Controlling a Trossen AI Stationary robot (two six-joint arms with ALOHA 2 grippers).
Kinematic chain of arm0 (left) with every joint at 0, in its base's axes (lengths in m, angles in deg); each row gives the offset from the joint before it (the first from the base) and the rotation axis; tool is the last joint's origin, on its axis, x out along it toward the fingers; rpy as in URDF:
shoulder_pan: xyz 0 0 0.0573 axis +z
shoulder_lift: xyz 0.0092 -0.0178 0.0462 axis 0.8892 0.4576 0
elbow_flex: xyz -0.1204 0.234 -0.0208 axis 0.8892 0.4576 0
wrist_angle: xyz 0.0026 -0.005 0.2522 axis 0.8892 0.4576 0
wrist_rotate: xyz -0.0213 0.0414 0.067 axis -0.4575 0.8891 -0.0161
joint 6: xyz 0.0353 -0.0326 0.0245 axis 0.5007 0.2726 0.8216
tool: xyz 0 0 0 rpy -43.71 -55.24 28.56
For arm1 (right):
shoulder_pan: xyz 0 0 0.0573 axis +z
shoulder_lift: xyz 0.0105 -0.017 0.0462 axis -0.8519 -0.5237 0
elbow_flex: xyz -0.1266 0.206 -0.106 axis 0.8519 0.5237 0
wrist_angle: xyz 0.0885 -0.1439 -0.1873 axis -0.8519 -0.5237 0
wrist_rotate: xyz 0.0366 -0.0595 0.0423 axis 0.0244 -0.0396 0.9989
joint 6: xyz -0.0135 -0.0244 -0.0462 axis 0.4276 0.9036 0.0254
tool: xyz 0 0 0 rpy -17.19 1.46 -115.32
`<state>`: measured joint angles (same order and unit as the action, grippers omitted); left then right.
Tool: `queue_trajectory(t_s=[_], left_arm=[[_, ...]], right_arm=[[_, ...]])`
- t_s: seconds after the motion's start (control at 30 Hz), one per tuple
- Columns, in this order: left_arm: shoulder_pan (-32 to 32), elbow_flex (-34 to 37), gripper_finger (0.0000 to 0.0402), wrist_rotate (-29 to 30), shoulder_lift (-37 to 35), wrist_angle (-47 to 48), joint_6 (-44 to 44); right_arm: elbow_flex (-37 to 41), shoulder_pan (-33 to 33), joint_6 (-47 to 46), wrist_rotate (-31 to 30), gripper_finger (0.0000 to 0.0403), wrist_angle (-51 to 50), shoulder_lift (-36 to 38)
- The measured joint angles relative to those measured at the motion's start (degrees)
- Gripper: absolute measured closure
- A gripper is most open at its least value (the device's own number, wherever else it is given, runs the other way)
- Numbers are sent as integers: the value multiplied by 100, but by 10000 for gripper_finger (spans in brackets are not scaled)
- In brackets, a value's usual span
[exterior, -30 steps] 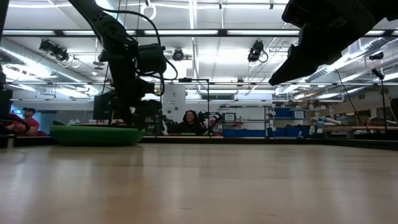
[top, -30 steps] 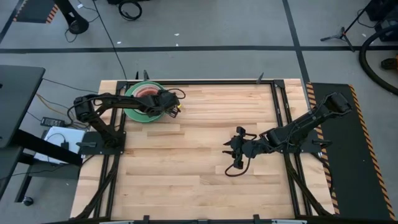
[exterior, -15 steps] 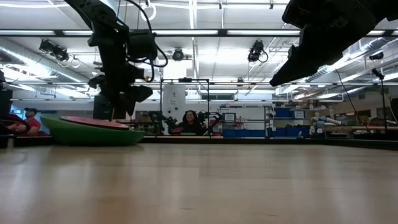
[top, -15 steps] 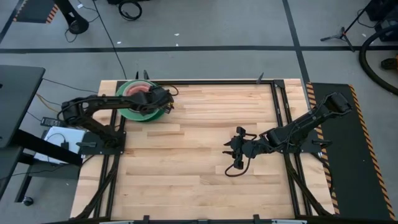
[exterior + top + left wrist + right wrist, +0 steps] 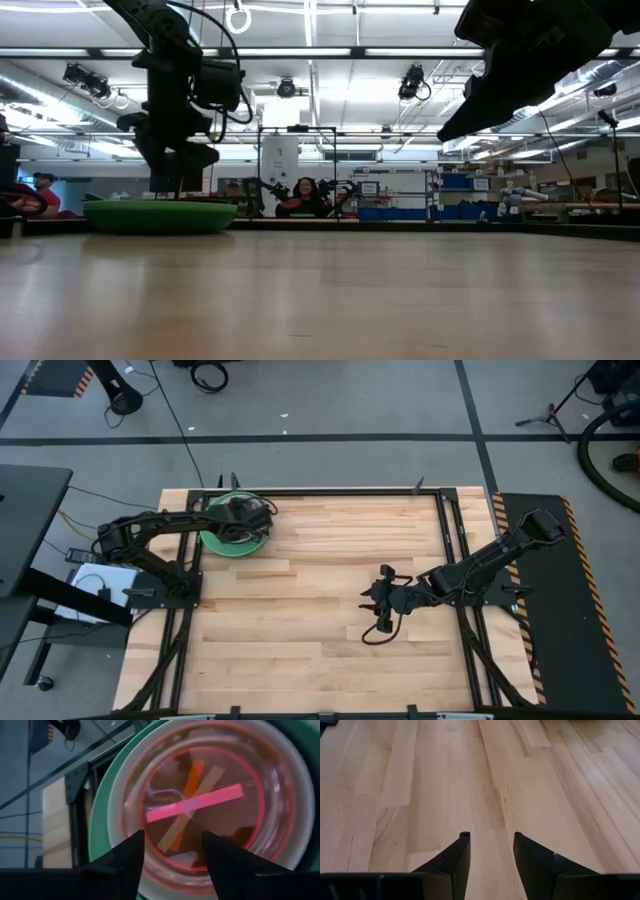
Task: Stack plastic plates
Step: Return to Home Position
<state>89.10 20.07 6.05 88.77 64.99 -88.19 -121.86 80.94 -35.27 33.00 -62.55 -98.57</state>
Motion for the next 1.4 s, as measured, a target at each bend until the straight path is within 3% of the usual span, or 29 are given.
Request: queue_trajectory(t_s=[0.17, 0.43, 0.73, 0.9, 1.07, 1.23, 1.4], left_arm=[[-184, 0, 200, 71, -18, -3, -73], [-1270, 13, 212, 479, -839, -978, 460], [-2010, 17, 307, 457, -1994, -971, 517], [-2494, 17, 387, 457, -2340, -1107, 824], [-2999, 17, 393, 421, -2623, -1589, 1661], [-3197, 18, 397, -32, -2988, -2194, 2553], [-3142, 485, 398, -1211, -3481, -3860, 3794]], right_arm=[[0, 5, -10, -149, 245, -45, 0], [0, 13, 391, -192, 245, 45, 0], [0, -148, 1411, -120, 245, 1047, 2], [-2, -593, 1885, 636, 246, 1836, 2], [-2, -1127, 2088, 1127, 247, 2325, 4], [-2, -1656, 2237, 1264, 270, 2781, 0], [-166, -2171, 2284, 1793, 321, 3227, -335]])
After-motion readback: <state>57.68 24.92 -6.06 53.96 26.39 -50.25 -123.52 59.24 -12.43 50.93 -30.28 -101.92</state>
